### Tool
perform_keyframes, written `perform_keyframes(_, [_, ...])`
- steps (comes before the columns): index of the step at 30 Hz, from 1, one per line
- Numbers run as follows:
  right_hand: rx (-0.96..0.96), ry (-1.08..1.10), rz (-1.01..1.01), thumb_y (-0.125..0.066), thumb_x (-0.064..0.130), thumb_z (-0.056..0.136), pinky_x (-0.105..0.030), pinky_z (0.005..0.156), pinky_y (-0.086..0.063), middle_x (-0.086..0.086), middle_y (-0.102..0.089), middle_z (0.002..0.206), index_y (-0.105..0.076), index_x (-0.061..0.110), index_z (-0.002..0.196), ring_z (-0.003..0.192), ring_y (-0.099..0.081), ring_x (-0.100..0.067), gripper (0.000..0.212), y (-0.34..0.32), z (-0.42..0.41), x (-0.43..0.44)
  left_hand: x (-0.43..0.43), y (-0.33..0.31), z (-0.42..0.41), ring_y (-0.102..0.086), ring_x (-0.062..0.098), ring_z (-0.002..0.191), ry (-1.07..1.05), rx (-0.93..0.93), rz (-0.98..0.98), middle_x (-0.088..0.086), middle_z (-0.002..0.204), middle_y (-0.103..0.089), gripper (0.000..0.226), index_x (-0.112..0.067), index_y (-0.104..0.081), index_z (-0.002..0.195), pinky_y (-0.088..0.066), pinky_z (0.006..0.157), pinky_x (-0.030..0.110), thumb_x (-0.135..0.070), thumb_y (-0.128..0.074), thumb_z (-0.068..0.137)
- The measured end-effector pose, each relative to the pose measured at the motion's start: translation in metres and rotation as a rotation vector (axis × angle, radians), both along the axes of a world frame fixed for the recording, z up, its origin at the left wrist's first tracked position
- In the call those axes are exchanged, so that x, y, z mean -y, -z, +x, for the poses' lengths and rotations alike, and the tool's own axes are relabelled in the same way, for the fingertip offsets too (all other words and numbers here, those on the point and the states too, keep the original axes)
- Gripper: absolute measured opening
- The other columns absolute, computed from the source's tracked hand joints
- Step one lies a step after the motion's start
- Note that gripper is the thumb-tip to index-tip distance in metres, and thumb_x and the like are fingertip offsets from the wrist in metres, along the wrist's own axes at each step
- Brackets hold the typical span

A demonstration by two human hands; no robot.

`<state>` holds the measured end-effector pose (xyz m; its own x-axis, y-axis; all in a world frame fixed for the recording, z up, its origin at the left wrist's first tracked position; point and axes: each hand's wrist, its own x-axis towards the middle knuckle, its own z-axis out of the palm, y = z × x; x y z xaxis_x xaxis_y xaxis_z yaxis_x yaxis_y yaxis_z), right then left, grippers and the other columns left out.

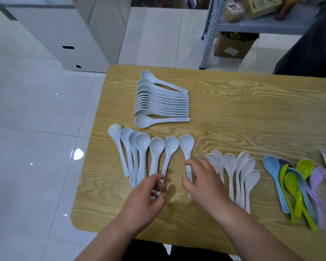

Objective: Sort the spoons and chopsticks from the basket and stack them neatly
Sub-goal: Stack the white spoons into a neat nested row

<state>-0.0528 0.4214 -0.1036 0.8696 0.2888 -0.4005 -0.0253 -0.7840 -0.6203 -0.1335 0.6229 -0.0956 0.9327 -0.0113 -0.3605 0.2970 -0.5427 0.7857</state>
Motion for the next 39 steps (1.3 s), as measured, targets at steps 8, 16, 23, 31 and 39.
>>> perform_keyframes(8, [-0.036, 0.059, -0.286, -0.054, 0.023, 0.096, -0.026, 0.079, -0.037, -0.001, -0.034, 0.143, -0.036, 0.03, 0.143, 0.119, -0.05, -0.019, 0.051, 0.004, -0.007, -0.038, -0.037, 0.0, 0.081, -0.055, 0.003, 0.092, 0.157, 0.14, 0.375, -0.007, 0.12, -0.057, 0.048, -0.027, -0.048, 0.138, -0.043, 0.071, 0.026, -0.026, -0.06, 0.091])
perform_keyframes(16, [-0.135, 0.485, -0.122, -0.056, 0.015, 0.092, -0.031, 0.067, -0.04, -0.003, -0.047, 0.126, -0.039, 0.022, 0.128, 0.095, -0.054, -0.02, 0.041, 0.002, -0.035, -0.054, -0.044, 0.018, 0.161, -0.053, 0.028, 0.09, 0.61, 0.357, 0.898, 0.003, 0.098, -0.063, 0.026, -0.018, -0.065, 0.105, -0.032, 0.067, 0.033, -0.018, -0.071, 0.08])
perform_keyframes(23, [-0.12, 0.532, -0.014, -0.07, 0.037, 0.087, -0.033, 0.073, -0.048, 0.002, -0.047, 0.118, -0.044, 0.02, 0.119, 0.095, -0.056, -0.019, 0.045, 0.013, -0.038, -0.086, -0.045, 0.021, 0.156, -0.05, 0.027, 0.098, 0.615, 0.297, 0.84, 0.004, 0.104, -0.057, 0.016, -0.018, -0.057, 0.106, -0.038, 0.074, 0.034, -0.013, -0.053, 0.092])
perform_keyframes(31, [-0.168, 0.442, -0.153, -0.062, 0.031, 0.087, -0.038, 0.071, -0.05, -0.001, -0.052, 0.108, -0.049, 0.018, 0.109, 0.088, -0.057, -0.024, 0.029, 0.017, -0.033, -0.091, -0.07, -0.022, 0.105, -0.05, 0.006, 0.062, 0.256, 0.085, 0.135, -0.007, 0.081, -0.047, 0.022, -0.028, -0.065, 0.106, -0.042, 0.06, 0.02, -0.016, -0.06, 0.089])
perform_keyframes(39, [-0.081, 0.415, -0.109, -0.055, 0.027, 0.086, -0.033, 0.056, -0.039, 0.0, -0.06, 0.079, -0.054, 0.023, 0.091, 0.068, -0.056, -0.018, 0.006, -0.021, -0.048, -0.064, -0.101, -0.044, 0.048, -0.063, 0.026, 0.092, -0.348, -0.263, -0.504, 0.014, 0.11, -0.062, 0.025, -0.016, -0.073, 0.102, -0.062, 0.079, 0.044, -0.012, -0.048, 0.099])
